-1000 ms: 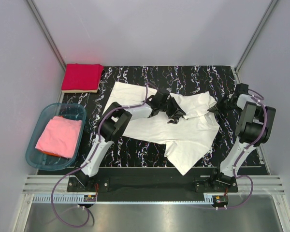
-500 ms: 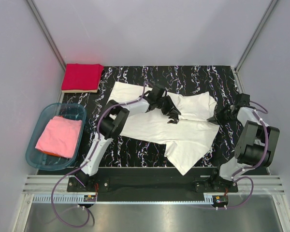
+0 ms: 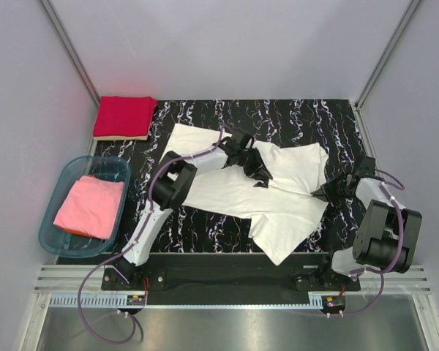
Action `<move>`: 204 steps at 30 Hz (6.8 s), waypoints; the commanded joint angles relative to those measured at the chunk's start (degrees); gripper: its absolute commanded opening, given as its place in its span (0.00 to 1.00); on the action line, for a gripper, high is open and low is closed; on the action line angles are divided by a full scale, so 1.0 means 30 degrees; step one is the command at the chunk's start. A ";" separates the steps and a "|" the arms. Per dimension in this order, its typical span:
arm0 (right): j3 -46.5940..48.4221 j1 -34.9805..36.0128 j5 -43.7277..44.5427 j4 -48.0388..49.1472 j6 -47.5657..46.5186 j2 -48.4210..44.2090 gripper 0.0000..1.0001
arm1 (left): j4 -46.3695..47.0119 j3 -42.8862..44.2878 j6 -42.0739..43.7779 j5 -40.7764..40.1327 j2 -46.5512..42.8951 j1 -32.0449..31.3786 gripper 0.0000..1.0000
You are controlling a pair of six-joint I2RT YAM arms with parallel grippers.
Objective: Fold and stack the t-shirts
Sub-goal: Fold the tshirt
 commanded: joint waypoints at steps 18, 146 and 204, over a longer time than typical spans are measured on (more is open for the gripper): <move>0.3010 -0.0044 0.1233 -0.0045 -0.2775 0.0482 0.58 | -0.4908 0.0681 0.8017 0.0266 -0.3382 0.1142 0.42; -0.0118 0.0425 -0.1489 -0.1833 -0.4303 0.0574 0.47 | 0.0304 -0.0023 0.4599 -0.0116 -0.0725 0.0089 0.42; -0.0559 -0.0454 -0.3071 0.0510 -0.2955 0.2038 0.33 | 0.0276 0.0386 0.3278 -0.0644 -0.1252 -0.0467 0.00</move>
